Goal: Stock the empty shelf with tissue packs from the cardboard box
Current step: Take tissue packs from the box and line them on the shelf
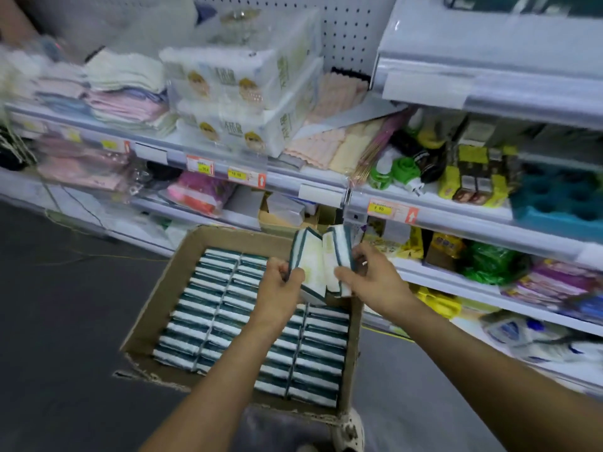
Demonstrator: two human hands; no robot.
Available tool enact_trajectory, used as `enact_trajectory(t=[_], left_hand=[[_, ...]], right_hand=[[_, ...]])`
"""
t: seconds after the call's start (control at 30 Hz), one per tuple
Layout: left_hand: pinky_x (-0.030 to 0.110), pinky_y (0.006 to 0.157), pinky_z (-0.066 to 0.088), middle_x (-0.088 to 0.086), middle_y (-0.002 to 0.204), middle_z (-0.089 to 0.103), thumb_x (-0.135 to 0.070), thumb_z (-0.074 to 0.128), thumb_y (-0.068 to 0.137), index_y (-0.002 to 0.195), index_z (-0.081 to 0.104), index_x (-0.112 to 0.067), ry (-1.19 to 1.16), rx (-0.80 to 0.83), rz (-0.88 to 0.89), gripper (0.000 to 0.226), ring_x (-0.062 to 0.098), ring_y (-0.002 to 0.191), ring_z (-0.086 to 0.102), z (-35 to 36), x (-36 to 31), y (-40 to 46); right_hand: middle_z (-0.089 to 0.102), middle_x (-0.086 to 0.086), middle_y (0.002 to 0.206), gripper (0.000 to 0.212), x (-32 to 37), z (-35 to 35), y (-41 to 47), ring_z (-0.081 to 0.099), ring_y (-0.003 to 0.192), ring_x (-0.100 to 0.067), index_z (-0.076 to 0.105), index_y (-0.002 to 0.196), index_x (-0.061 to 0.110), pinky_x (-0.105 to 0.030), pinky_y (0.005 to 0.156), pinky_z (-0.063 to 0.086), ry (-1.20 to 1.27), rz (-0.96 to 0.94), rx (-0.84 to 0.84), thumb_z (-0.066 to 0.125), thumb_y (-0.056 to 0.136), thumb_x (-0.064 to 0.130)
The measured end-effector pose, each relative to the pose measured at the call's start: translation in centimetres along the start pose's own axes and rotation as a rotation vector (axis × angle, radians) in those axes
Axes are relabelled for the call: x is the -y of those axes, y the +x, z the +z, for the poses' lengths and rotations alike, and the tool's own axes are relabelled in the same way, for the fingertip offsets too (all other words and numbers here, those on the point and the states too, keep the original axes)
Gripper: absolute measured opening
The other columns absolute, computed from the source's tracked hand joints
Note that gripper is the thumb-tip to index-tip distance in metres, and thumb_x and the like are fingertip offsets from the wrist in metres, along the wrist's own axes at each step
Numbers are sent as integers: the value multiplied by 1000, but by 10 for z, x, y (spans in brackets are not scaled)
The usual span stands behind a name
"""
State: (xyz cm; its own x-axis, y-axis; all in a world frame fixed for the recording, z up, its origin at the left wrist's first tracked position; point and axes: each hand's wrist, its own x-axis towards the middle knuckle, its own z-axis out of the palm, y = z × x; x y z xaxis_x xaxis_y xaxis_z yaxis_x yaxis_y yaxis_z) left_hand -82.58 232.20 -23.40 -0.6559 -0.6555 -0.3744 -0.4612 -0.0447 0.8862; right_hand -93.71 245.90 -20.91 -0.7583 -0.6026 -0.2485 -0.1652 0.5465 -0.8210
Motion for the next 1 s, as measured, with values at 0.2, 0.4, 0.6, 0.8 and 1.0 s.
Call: enact_trajectory(t=[0.2,0.4,0.6,0.8,1.0], left_hand=[[37,67,60,3,86,42,-9,49,99,103,39,-9,-177,87,55,11,21,77,56,-5,-58,-31],[45,65,61,8,90,50,-13,48,100,100,46,-11,-131,179,114,3,18,61,65,-3,-102,-55],[36,49,56,7,84,57,-11,42,100,114,56,-24,-42,240,282,23,15,51,62,14,-169,-66],[38,55,58,16,92,64,-7,36,100,101,73,-30,-49,276,443,44,26,66,65,55,-241,-81],[31,46,52,5,87,62,-13,49,99,95,73,-22,-128,182,581,26,15,62,59,124,-309,-98]], right_hand=[[55,-5,83,14,27,-31,-14,54,78,-22,55,83,17,-27,69,43,188,-76,-113,59,95,23],[52,-4,123,63,55,-79,-32,60,96,-17,41,136,18,-25,68,54,348,24,-107,75,84,24],[57,-7,121,78,78,-152,-48,63,103,-27,40,139,31,-48,86,55,424,-9,-98,82,74,17],[68,-14,92,36,86,-246,-67,64,61,-22,55,111,9,-27,42,44,651,-83,-126,74,80,8],[65,-4,74,18,60,-342,-77,61,58,-16,54,104,9,-25,42,44,797,-150,-233,62,88,11]])
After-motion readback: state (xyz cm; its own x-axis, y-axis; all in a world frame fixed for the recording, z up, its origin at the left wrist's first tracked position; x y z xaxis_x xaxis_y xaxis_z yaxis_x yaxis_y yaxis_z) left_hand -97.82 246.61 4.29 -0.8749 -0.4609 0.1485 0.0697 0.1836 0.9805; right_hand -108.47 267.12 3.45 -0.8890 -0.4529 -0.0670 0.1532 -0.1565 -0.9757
